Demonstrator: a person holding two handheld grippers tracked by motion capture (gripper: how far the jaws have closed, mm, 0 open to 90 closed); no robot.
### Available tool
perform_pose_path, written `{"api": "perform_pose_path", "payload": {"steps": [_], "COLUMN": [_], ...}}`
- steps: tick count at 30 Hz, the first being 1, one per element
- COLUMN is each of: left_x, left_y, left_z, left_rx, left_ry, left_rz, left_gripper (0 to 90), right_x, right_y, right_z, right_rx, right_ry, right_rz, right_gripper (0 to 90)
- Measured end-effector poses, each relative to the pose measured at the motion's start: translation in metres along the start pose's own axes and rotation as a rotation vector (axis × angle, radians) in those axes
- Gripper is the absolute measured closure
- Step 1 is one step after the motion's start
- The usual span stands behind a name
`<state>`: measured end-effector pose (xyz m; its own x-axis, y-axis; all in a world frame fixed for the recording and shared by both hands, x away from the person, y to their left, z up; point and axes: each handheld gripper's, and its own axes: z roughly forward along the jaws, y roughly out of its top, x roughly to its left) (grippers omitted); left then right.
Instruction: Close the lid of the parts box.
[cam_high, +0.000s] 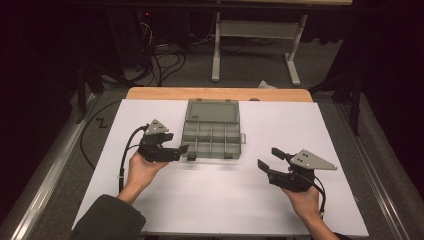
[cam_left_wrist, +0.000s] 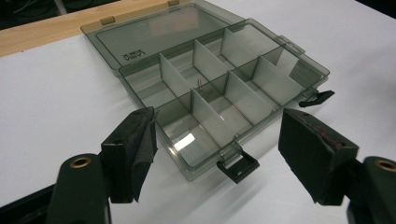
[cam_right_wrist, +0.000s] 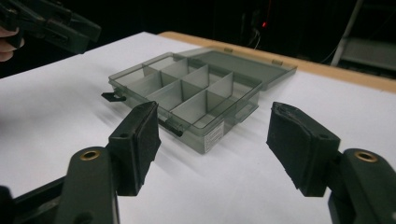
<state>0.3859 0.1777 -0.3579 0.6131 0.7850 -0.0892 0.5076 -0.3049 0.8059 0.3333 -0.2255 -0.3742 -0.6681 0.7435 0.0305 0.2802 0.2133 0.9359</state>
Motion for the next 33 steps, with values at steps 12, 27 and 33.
{"api": "perform_pose_path", "payload": {"steps": [12,27,33], "left_x": [0.014,0.023,0.025], "left_y": [0.017,0.031,0.043], "left_z": [0.021,0.048,0.055], "left_rx": [0.036,0.099,0.125], "left_ry": [0.005,-0.005,0.007], "left_rz": [-0.033,-0.078,-0.08], "left_gripper": [28.3,29.0,29.1], "right_x": [-0.009,-0.023,-0.029], "right_y": [0.028,0.045,0.058], "right_z": [0.032,0.069,0.083], "right_rx": [0.114,0.24,0.33], "right_ry": [0.025,0.007,0.002], "right_rz": [0.07,0.152,0.187], "right_gripper": [41.0,49.3,54.8]}}
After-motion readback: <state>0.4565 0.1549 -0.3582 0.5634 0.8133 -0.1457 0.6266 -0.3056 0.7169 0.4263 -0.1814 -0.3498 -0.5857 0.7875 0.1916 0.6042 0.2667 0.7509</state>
